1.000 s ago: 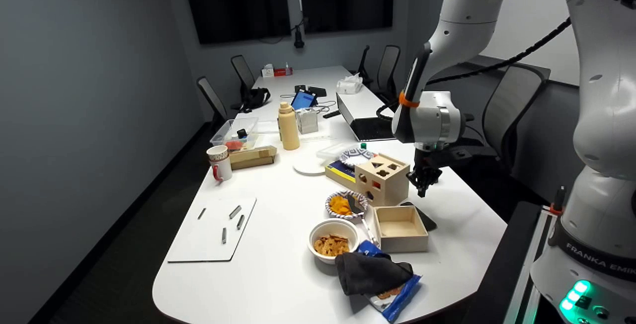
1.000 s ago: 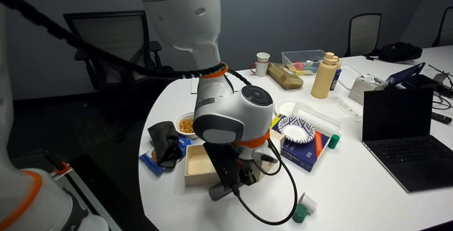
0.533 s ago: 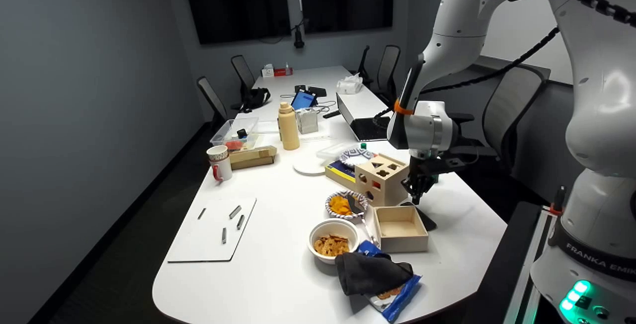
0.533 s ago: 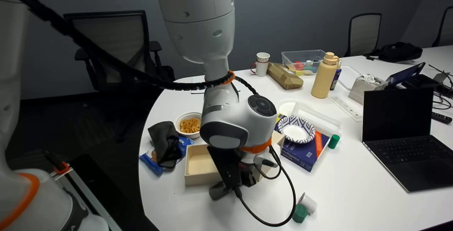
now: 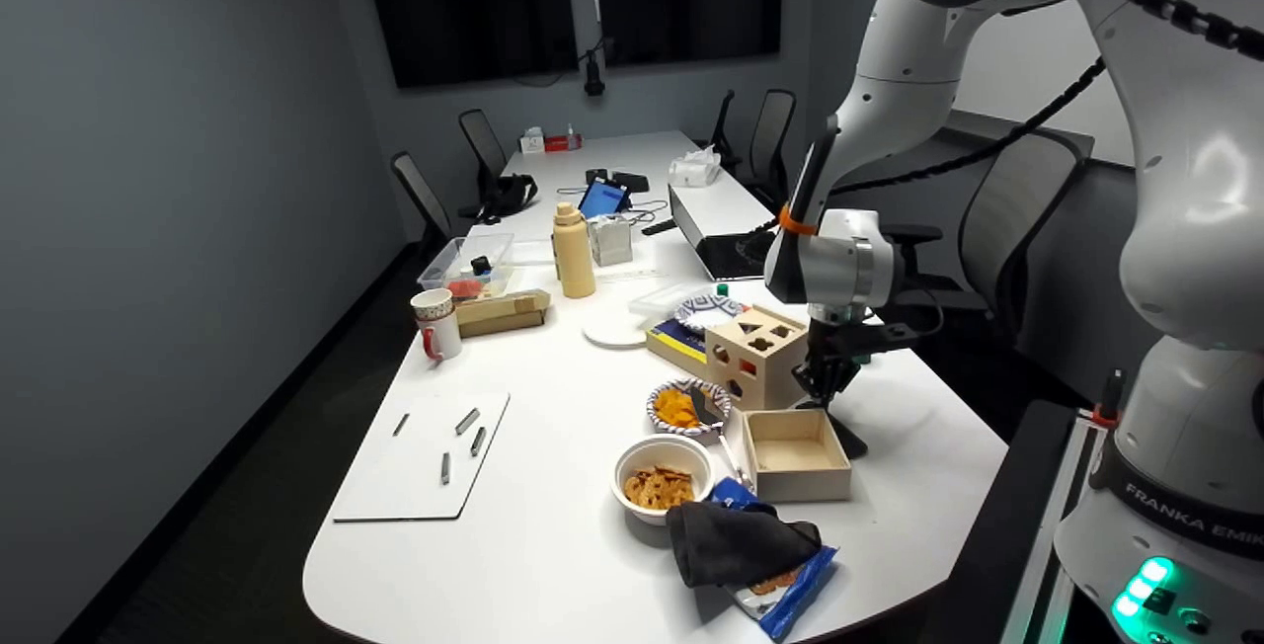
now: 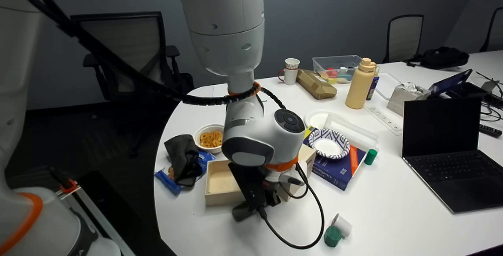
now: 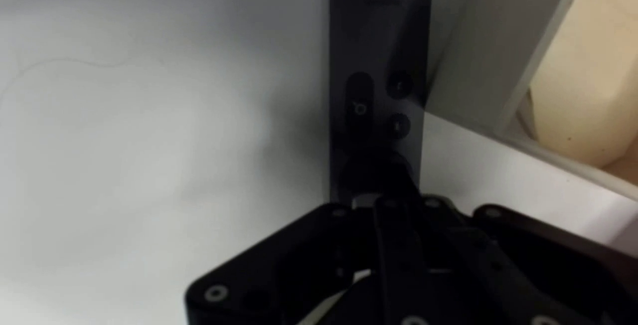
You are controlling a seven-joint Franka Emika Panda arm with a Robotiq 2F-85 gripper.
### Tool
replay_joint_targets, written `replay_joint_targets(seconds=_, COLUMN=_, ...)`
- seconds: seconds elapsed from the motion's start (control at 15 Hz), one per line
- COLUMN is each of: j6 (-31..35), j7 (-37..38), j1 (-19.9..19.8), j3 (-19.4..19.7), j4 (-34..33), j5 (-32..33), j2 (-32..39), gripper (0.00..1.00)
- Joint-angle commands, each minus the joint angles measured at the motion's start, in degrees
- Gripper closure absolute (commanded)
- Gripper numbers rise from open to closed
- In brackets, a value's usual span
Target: Press a button on the remote control.
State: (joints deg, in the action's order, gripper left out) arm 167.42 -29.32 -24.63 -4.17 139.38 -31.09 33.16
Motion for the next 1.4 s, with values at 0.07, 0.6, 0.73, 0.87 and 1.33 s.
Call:
replay_joint_targets(seconds=0.07, j6=0.2, j7=-1.46, j1=-1.51, j3=-1.1, j4=-1.03, j5=-0.12, j2=0.79, gripper=1.0)
replay_joint_targets(seconds=0.6, j6=0.92, j7=-1.17, j1=-1.26, j3=-0.9, j4=-1.88, j5=0.07, j2=2.27, gripper=1.0)
replay_joint_targets(seconds=0.73, j6=1.24, j7=-0.89, j1=-0.92, j3=-0.43, j4=-2.52, j5=0.28, j2=3.31, gripper=1.0)
replay_joint_targets(seconds=0.87, j6=1.83, j7=3.15, j1=-3.46, j3=-2.0, j4=-3.1, j5=5.74, j2=4.52, gripper=1.0)
replay_joint_targets(seconds=1.33, j6=0.62, j7=8.41, j1=-3.16, j3=-0.84, j4=-3.19, j5=13.45, j2=5.66, gripper=1.0)
